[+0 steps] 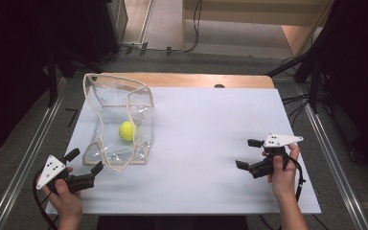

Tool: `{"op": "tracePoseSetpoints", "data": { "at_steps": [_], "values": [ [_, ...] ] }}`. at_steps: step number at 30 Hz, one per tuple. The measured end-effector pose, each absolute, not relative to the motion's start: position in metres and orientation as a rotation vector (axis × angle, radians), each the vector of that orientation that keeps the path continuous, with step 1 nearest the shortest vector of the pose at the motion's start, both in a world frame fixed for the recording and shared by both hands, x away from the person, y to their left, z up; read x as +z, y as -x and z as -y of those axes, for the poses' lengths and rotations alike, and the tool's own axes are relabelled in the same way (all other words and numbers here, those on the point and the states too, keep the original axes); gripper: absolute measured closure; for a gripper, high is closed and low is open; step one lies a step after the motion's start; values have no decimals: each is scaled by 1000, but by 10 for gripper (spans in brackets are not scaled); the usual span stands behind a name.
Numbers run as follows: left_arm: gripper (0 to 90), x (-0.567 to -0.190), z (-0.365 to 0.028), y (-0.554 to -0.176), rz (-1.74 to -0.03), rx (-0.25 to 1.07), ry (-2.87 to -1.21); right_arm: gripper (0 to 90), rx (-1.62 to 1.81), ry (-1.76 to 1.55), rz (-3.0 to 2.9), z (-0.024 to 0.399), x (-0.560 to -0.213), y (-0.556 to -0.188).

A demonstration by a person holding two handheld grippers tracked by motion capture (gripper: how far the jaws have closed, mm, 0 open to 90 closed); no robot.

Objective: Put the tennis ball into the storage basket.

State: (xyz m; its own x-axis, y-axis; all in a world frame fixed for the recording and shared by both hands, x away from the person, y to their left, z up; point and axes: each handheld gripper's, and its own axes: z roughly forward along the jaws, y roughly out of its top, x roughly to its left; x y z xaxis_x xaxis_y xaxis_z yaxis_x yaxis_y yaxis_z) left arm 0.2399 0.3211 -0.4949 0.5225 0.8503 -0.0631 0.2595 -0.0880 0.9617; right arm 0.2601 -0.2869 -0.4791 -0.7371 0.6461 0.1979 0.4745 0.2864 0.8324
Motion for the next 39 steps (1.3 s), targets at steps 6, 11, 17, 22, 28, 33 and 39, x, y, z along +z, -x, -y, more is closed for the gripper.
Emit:
{"op": "tracePoseSetpoints", "data": {
  "at_steps": [6,11,17,22,28,33,39],
  "values": [
    [0,-495,-320,-240,-959,655,-1639,0,1441,-1088,-2338,304,-483,-250],
    [0,-495,-319,-240,-960,661,-1646,0,1441,-1111,-2316,317,-485,-244],
    [0,-495,-320,-240,-967,656,-1643,0,1447,-1137,-2292,331,-490,-237],
    [0,-495,-319,-239,-963,658,-1649,0,1458,-1161,-2268,341,-494,-231],
    [0,-495,-320,-240,-966,656,-1641,0,1464,-1183,-2252,351,-497,-222],
    [0,-495,-320,-239,-967,655,-1639,0,1479,-1211,-2216,360,-501,-216],
    [0,-495,-320,-239,-966,656,-1640,0,1512,-1224,-2171,368,-507,-210]
  ]
}}
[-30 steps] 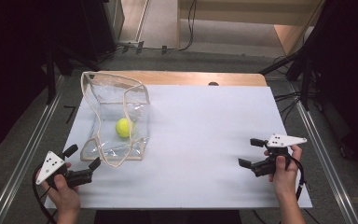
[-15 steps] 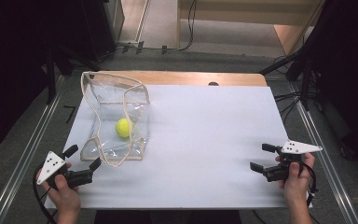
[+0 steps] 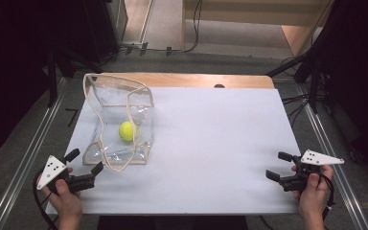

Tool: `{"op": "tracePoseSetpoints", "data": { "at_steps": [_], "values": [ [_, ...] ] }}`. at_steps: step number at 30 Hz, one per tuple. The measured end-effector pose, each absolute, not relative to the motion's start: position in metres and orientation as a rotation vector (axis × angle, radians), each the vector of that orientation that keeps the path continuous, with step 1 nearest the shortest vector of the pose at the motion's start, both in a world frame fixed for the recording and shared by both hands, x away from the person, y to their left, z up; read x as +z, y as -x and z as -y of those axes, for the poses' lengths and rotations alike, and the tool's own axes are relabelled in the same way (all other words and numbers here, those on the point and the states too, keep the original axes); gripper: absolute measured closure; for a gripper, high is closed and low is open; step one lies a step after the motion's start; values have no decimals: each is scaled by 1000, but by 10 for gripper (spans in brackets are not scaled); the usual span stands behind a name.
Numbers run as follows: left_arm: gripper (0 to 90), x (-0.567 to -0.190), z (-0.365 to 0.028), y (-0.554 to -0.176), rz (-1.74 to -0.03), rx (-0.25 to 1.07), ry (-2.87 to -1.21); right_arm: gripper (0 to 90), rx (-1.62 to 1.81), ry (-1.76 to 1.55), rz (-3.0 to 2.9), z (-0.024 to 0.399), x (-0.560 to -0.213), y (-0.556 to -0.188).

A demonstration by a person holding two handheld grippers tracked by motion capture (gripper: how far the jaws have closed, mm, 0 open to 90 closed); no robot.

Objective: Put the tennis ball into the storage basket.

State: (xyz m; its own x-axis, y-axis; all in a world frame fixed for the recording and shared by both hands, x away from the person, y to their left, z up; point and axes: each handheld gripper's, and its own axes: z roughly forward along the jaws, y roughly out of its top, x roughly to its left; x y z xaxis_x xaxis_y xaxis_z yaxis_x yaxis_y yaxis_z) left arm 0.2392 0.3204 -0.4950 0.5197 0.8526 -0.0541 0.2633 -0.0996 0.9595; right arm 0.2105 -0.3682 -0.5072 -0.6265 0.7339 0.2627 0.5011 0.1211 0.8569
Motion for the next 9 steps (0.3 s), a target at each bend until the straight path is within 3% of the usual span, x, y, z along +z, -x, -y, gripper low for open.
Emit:
{"op": "tracePoseSetpoints", "data": {
  "at_steps": [9],
  "values": [
    [0,-495,-320,-239,-973,658,-1641,0,1549,-1238,-2095,374,-514,-205]
  ]
}}
